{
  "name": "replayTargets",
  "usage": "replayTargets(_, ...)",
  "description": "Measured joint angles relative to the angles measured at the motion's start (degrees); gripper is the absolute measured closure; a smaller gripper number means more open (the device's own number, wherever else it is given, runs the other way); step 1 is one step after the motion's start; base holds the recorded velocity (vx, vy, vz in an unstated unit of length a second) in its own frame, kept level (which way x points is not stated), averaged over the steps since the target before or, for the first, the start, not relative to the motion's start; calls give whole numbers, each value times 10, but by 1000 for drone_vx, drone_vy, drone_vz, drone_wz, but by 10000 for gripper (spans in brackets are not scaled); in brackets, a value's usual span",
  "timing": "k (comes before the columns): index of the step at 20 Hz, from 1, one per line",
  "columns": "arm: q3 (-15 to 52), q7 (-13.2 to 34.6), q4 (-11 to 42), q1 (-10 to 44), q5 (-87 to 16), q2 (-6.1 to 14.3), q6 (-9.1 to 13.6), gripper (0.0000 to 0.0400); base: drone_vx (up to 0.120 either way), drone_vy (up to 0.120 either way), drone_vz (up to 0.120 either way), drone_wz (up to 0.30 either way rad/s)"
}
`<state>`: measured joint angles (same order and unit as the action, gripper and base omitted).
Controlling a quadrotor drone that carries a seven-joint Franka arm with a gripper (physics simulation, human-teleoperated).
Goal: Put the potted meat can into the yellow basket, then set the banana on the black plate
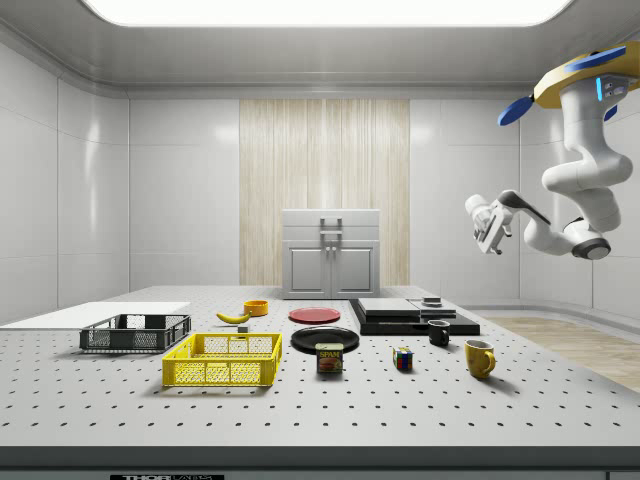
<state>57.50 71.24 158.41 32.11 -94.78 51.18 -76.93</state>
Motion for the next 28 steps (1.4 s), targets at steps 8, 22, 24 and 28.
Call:
replayTargets(8,104,129,68,188,-167,53,86,0,120,15,-40,0)
replayTargets(22,149,189,75,274,-184,109,93,0,120,49,-57,0)
replayTargets(24,152,192,74,278,-182,116,89,0,120,0,-120,0)
replayTargets(28,157,198,74,285,-176,129,79,0,120,0,-120,0)
